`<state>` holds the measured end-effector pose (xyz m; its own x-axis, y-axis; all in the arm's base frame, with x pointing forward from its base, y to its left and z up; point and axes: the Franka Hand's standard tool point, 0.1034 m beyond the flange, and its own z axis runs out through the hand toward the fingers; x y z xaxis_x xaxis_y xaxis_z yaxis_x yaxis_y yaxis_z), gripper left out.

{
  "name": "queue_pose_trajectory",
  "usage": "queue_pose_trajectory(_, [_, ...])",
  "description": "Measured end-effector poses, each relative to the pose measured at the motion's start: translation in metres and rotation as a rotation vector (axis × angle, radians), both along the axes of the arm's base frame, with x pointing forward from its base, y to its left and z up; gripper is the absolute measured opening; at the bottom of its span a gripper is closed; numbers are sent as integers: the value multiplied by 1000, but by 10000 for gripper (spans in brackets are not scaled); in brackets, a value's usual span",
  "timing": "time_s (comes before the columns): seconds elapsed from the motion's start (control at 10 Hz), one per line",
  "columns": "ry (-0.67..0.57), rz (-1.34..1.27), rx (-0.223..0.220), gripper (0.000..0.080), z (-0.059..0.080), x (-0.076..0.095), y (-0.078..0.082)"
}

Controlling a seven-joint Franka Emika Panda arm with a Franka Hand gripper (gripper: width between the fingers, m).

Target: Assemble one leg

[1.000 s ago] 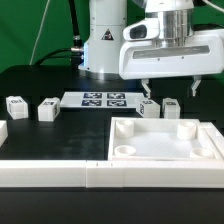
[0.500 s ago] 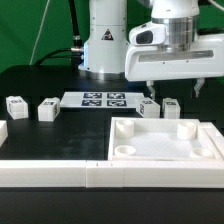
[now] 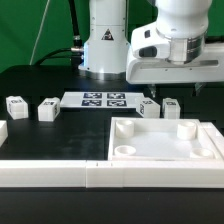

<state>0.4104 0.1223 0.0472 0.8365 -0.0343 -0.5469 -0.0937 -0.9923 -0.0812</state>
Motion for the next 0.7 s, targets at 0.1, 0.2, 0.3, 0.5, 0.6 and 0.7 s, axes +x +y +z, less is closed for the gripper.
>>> queue_pose_trajectory(0.1, [74,4,7,649,-2,1,2])
queue_pose_trajectory(0.2, [139,13,13,649,-3,-2,4])
queue_pose_trajectory(0.3, [242,25,20,649,-2,-7,5])
queue_pose_trajectory(0.5, [407,47,35,649,-5,-13,8])
queue_pose_trajectory(0.6, [439,52,39,649,-10,-11,10])
queue_pose_trajectory(0.7, [433,53,38,649,-13,-11,12])
